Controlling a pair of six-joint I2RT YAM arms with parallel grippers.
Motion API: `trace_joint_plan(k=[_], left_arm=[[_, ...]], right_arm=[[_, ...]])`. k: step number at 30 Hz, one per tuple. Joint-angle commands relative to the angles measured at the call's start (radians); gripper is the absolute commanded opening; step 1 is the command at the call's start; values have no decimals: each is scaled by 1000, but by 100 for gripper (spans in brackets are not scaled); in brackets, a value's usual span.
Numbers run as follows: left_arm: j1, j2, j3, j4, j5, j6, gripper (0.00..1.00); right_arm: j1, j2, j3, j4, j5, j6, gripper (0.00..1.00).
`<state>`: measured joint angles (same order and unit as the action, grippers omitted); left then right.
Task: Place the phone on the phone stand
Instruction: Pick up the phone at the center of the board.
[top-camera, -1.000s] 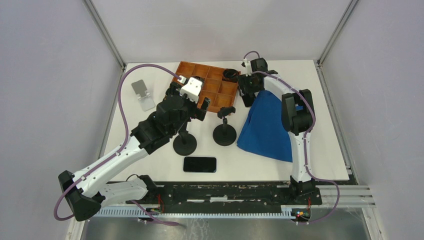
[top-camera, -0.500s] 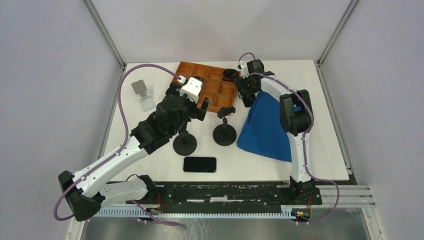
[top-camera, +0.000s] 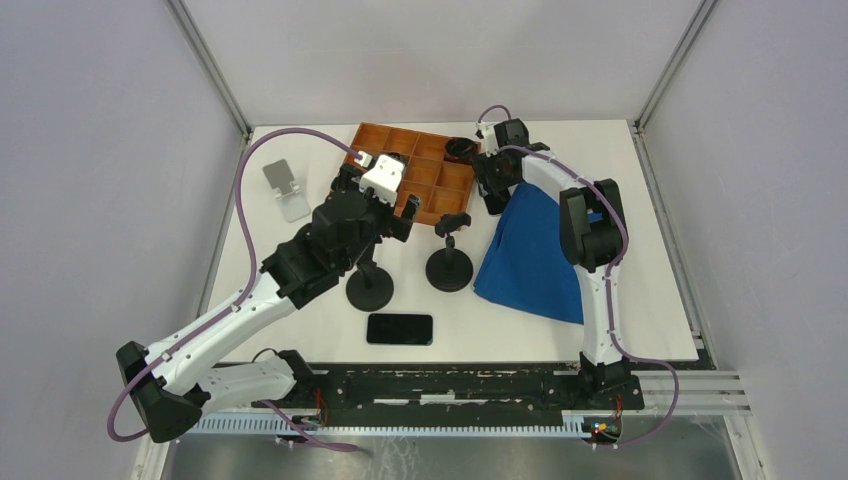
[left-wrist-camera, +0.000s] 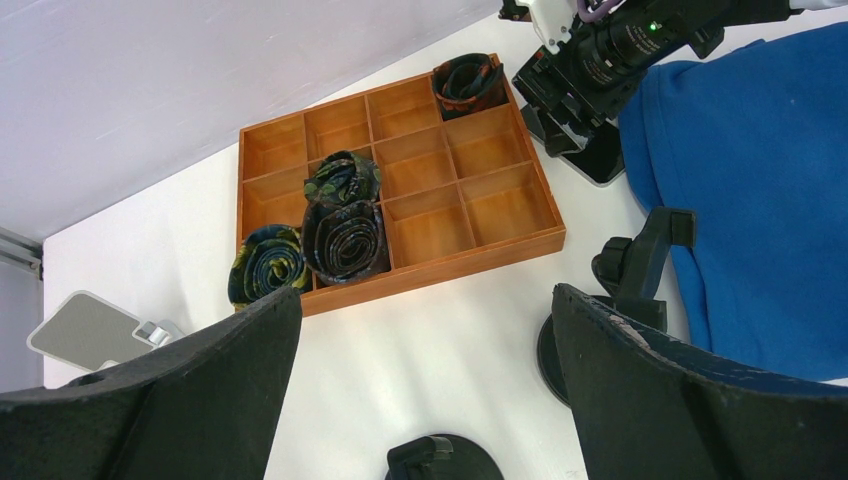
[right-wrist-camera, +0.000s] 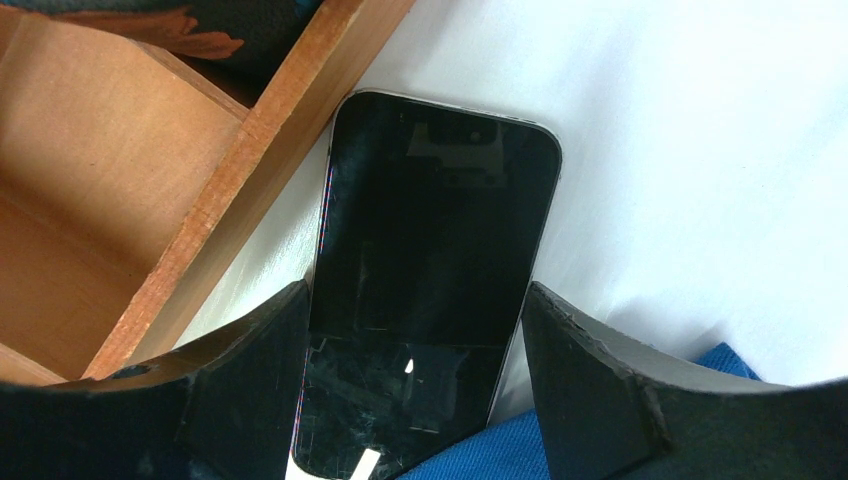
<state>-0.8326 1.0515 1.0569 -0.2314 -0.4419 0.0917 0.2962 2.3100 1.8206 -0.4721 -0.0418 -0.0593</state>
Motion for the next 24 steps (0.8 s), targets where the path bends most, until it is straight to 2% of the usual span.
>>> trace_joint_plan(k=[1, 12, 24], left_arm=[[3, -23, 2, 38, 8, 37, 100], [3, -20, -3, 44, 20, 27, 100], [3, -20, -11, 51, 22, 25, 100]], right_arm=[[1, 29, -39, -131, -3, -41, 52], [-35, -67, -15, -107, -119, 5, 50], [-58, -85, -5, -75, -228, 57, 49]])
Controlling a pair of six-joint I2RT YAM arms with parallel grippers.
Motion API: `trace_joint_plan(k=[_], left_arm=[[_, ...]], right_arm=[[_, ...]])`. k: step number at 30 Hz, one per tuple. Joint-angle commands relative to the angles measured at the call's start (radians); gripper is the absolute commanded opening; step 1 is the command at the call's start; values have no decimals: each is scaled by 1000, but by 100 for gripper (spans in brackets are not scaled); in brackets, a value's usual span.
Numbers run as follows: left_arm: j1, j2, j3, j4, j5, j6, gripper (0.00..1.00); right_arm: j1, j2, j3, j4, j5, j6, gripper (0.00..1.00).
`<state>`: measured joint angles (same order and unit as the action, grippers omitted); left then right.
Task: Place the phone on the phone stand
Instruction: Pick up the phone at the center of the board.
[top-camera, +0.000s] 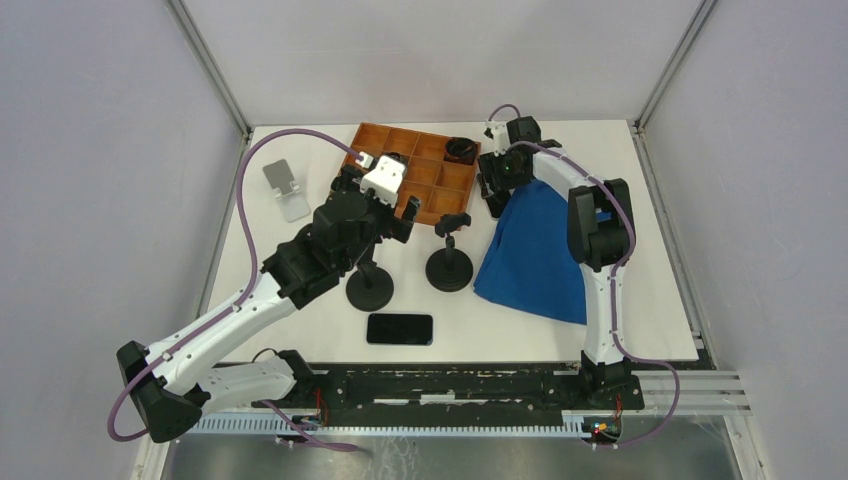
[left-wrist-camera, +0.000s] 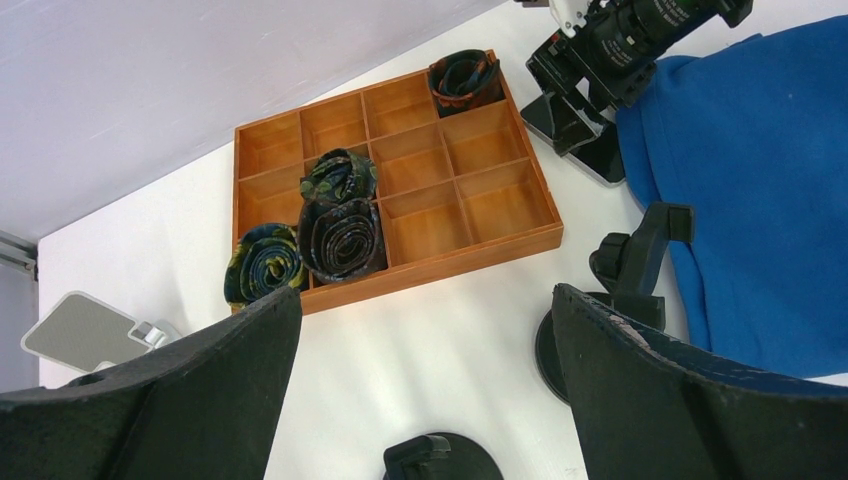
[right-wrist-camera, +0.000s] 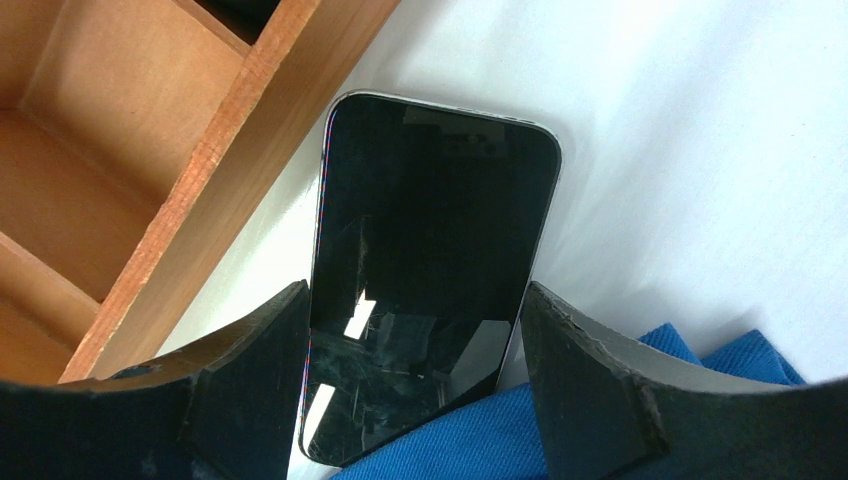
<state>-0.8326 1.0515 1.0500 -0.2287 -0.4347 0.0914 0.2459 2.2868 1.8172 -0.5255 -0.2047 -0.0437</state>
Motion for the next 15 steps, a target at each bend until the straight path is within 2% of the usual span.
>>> trace_joint_plan(k=[1, 15], left_arm=[[3, -20, -5, 50, 18, 27, 100], [3, -16, -25, 76, 60, 12, 100]], right_arm=[[-9, -62, 5, -21, -72, 42, 49], [-38, -80, 23, 5, -218, 123, 49]])
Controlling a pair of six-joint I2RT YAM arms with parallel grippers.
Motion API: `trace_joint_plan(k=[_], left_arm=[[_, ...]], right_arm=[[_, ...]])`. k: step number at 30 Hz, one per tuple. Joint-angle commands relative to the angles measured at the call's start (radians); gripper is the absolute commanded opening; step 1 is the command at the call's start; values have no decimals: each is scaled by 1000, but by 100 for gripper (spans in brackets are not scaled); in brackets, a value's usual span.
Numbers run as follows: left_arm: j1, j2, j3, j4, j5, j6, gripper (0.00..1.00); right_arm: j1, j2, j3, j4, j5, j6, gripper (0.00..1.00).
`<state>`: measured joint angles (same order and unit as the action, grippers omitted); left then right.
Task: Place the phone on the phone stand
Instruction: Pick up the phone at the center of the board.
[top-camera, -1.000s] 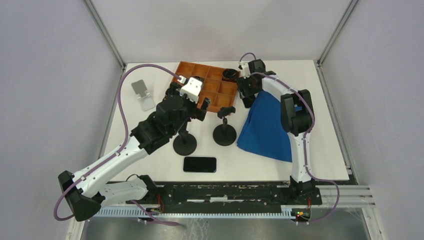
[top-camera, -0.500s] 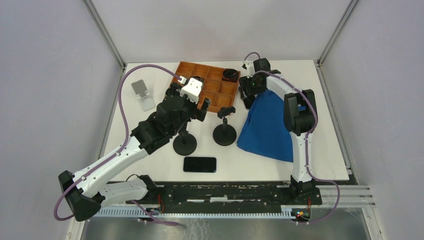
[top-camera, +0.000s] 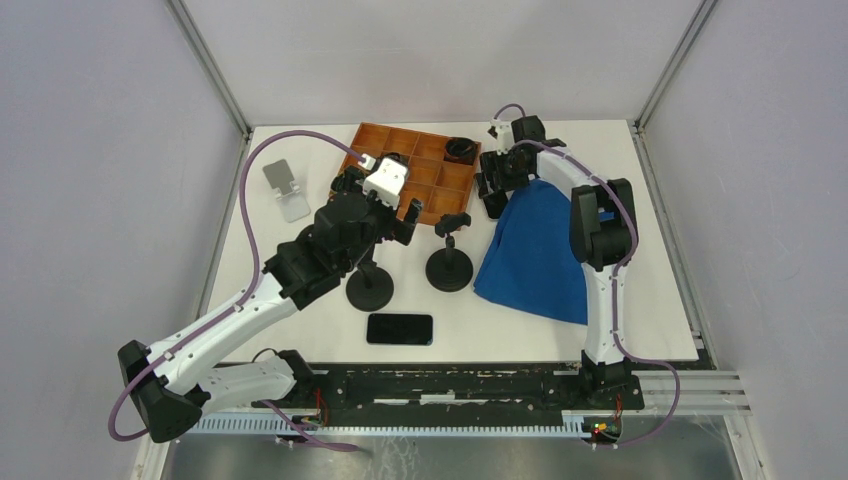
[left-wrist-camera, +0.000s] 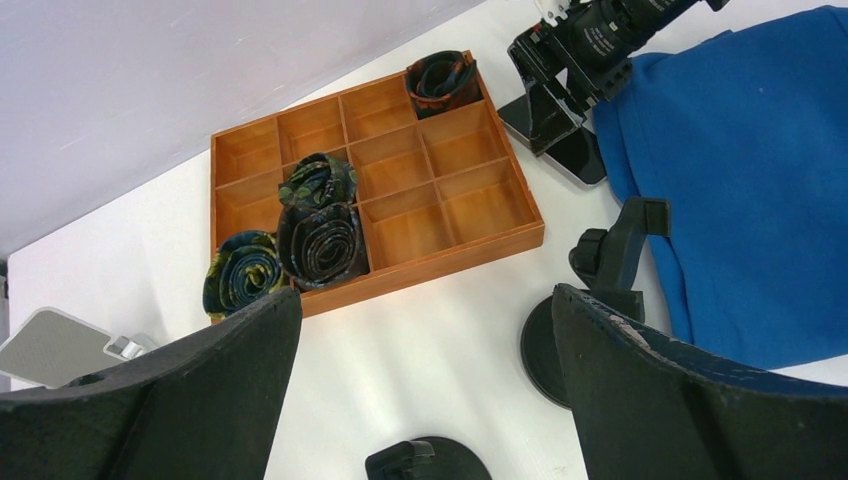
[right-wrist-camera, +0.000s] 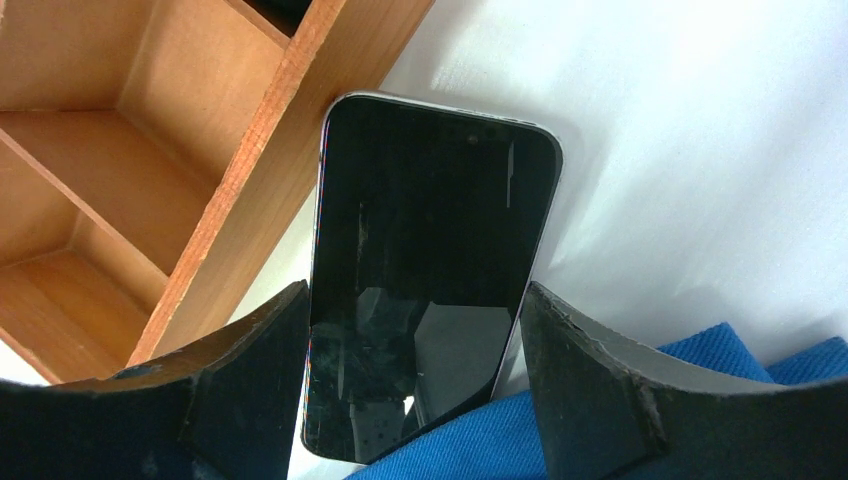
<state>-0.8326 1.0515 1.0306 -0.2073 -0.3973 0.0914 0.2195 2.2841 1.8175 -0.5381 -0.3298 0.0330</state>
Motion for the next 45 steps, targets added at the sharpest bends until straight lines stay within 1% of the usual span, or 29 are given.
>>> trace_joint_plan(k=[1, 5, 8, 13, 18, 25, 28, 34, 38, 41, 45], left_arm=[[3, -15, -6, 56, 23, 12, 100], [3, -19, -10, 65, 14, 9, 100], [3, -20, -11, 77, 28, -19, 100], [3, -17, 14, 82, 79, -103, 100], [3, -8, 40, 81, 101, -182, 100], [3, 37, 64, 102, 90, -236, 100], [22, 74, 83, 107, 95, -258, 100], [143, 161, 115, 150, 281, -373, 100], [189, 242, 153, 177, 358, -440, 99], [217, 301, 184, 191, 417, -485, 98], [257, 383, 204, 223, 505, -543, 93]], right_arm=[[-14, -80, 19, 22, -103, 51, 49], [-32, -98, 0, 38, -158, 78, 48], [-41, -110, -16, 50, -190, 95, 48], [-57, -126, -41, 77, -250, 126, 48], [-67, -132, -65, 114, -296, 161, 48], [-79, -136, -86, 153, -341, 197, 48], [-91, -147, -92, 169, -364, 213, 48], [-105, -174, -104, 194, -407, 250, 47], [-105, -182, -97, 215, -431, 286, 47], [-106, -188, -88, 228, -450, 317, 47], [-106, -199, -87, 269, -472, 377, 47]])
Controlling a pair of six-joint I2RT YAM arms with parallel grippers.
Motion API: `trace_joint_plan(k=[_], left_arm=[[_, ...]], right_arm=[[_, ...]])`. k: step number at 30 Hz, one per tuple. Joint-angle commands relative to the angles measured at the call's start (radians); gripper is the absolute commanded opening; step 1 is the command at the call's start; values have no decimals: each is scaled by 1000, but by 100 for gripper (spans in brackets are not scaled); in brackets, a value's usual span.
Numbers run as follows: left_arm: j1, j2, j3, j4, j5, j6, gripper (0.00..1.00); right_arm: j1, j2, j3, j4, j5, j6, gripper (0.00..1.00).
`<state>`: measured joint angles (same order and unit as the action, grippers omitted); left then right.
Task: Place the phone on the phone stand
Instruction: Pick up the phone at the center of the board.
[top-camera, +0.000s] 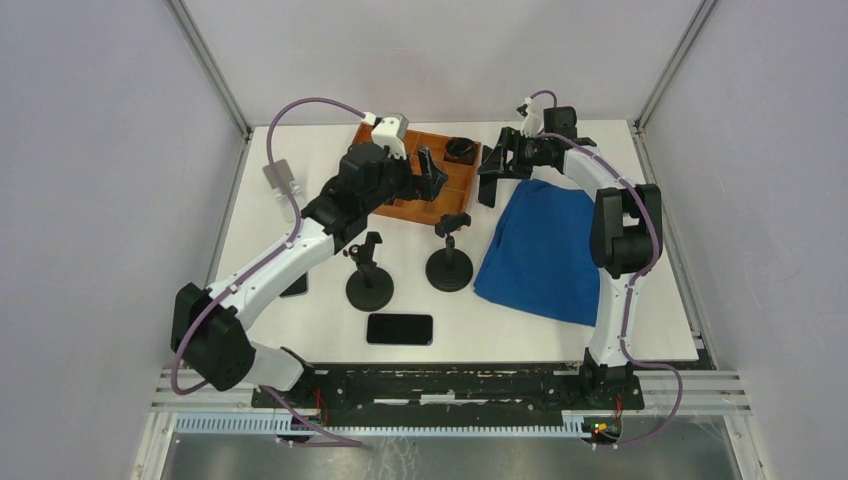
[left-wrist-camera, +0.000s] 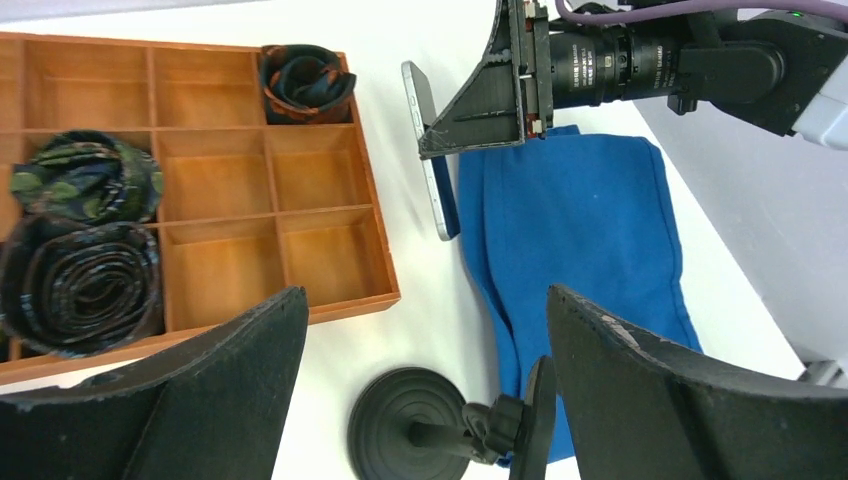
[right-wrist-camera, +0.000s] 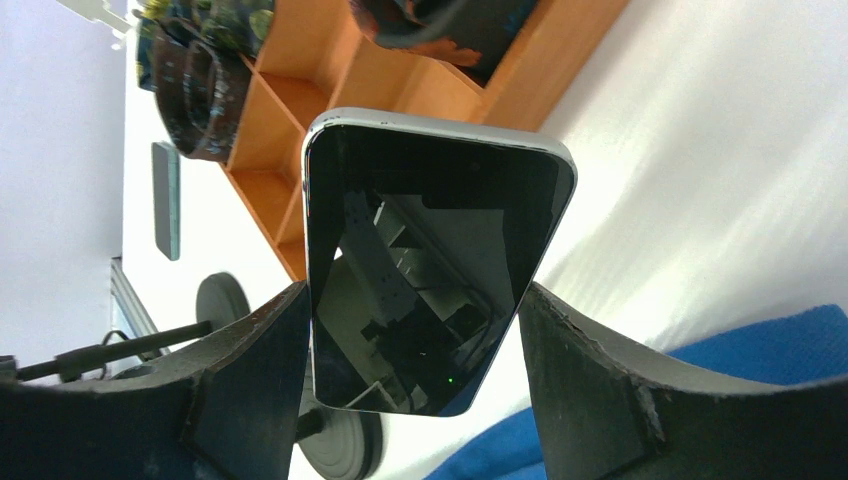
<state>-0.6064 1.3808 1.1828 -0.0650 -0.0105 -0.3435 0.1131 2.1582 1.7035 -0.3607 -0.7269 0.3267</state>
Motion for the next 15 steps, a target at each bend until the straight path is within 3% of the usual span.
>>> trace_joint_plan(k=[1, 15], left_arm=[[39, 74, 58, 91, 136, -121, 92], [78, 345, 195, 153, 285, -209, 85]], right_arm=[[1, -74, 26, 104, -82, 101, 47], [16, -127, 3, 229, -147, 265, 47]])
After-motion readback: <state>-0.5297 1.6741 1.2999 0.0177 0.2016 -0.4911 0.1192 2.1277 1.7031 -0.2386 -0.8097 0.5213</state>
